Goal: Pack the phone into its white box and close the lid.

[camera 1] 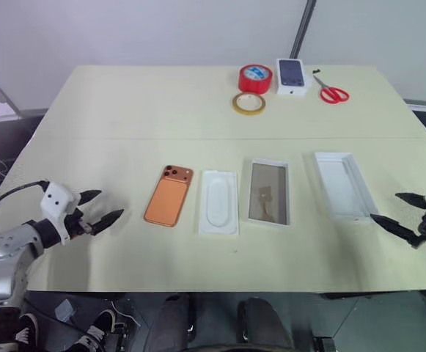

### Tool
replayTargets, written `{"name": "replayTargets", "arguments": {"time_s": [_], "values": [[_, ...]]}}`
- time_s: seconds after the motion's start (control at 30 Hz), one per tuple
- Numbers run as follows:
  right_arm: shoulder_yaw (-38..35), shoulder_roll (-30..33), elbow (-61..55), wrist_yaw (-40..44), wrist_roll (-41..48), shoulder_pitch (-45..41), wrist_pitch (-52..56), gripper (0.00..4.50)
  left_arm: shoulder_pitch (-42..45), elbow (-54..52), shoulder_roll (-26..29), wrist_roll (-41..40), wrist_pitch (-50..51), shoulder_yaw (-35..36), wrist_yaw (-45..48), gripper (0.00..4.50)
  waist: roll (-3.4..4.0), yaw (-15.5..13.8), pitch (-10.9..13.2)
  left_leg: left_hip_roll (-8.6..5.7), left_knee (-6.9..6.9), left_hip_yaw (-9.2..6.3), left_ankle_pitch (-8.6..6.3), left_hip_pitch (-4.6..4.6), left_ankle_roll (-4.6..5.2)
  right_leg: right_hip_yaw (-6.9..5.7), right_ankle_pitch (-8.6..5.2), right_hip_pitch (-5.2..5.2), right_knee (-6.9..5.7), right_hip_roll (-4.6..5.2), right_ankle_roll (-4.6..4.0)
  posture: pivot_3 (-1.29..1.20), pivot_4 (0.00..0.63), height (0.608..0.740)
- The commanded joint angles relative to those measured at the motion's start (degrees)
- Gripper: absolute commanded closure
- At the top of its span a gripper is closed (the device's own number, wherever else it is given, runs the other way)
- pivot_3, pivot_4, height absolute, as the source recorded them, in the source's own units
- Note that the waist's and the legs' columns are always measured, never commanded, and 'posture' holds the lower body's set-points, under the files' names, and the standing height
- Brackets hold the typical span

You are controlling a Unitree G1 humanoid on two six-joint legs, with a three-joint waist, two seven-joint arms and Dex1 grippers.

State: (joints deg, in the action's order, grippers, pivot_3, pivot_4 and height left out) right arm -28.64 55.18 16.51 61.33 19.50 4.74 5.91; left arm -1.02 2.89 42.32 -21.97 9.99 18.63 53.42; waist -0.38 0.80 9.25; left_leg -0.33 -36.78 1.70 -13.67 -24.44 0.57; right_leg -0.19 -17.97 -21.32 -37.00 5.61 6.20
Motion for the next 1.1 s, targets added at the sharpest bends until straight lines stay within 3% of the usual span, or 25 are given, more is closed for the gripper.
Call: {"name": "replayTargets", "arguments": {"time_s": [0.03, 0.87, 1.1], "values": [[-2.58, 1.16, -1.01, 1.14, 1.56, 1.29, 0.87, 0.05, -0.74, 0.10, 0.79, 0.04, -2.52, 1.99, 0.23, 0.10, 0.01, 0.00, 0.00, 0.00, 0.00, 0.00, 0.00, 0.00, 0.00, 0.01, 0.00, 0.00, 0.01, 0.00, 0.00, 0.00, 0.150, 0.728], [1.16, -1.68, -9.79, -2.26, 2.58, -2.30, 5.12, 0.05, 3.14, -1.30, 0.31, -0.50, -6.02, 0.14, 1.69, 0.10, 0.01, -0.09, 0.01, 0.00, 0.01, 0.01, 0.00, -0.02, 0.00, 0.01, 0.00, -0.02, 0.02, 0.00, 0.01, 0.00, 0.150, 0.728], [6.81, -3.25, -16.08, -3.80, 2.97, -7.87, 7.24, 0.05, 7.28, -10.70, -2.51, 0.61, 4.69, -6.21, -6.20, 0.10, 0.01, -0.12, 0.01, -0.01, -0.02, 0.01, 0.01, -0.03, 0.02, 0.01, 0.08, -0.01, -0.01, -0.01, 0.15, 0.00, 0.150, 0.728]]}}
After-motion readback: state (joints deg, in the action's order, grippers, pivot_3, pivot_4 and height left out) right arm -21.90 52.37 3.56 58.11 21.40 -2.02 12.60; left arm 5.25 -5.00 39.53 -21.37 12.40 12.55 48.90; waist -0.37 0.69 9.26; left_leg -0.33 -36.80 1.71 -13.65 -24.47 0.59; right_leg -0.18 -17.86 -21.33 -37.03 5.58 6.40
